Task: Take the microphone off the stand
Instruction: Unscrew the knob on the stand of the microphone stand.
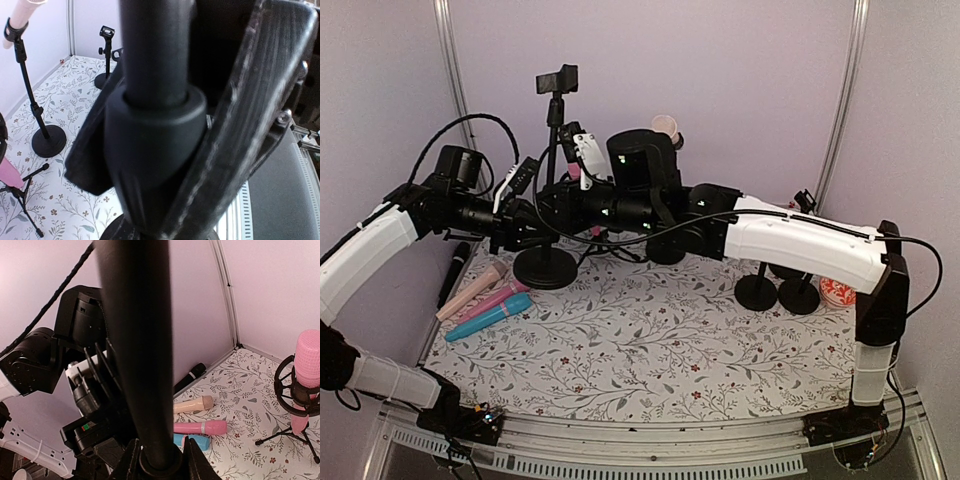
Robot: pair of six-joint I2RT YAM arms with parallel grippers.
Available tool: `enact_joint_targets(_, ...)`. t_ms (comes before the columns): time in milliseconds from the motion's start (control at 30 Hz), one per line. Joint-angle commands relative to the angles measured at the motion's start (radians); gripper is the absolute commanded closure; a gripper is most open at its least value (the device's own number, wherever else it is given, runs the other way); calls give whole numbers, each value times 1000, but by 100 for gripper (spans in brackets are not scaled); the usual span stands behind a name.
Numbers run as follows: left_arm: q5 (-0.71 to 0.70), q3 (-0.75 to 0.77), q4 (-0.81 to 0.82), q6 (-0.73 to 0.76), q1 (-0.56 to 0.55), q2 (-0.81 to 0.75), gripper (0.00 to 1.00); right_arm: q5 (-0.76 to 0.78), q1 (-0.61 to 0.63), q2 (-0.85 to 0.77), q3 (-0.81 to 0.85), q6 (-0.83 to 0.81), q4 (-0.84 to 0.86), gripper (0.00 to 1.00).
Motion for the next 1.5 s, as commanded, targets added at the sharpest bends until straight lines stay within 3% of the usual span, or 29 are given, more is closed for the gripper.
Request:
enact_joint_targets(0,55,23,38,34,-1,-5,100,-90,-17,8,42,67,36,100)
enact_joint_targets(333,268,22,-57,89,-1,-2,100,-460,-42,-45,-82,103,264,100)
enact_joint_targets(633,485,26,-89,72,-6,-6,100,-859,-43,-61,-165,138,618,100)
enact_joint_targets(967,540,12,-112,93,-6,-8,100,-1154,-47,5,-117,324,889,100)
enact_joint_targets(1000,538,12,-114,95,-6,-9,100,-1151,-49,6,-119,335,893,100)
enact_joint_targets(1033,533,14,-115,100,-6,-10,100,-1137,-53,4,-126,340,893,94)
enact_joint_targets(1133,507,28,-126,116,-4,-10,100,-1021,-72,-27,-186,330,869,45)
enact_joint_targets(1200,486,43,-132,125,3,-12,100,-874,-82,-75,-250,296,797,30)
enact_joint_targets(1333,415,78,-136,141,16,-13,100,-507,-82,-122,-247,175,496,17)
enact_joint_targets(1467,235,96,-86,114,23,-17,100,-204,-78,-113,-197,147,207,15)
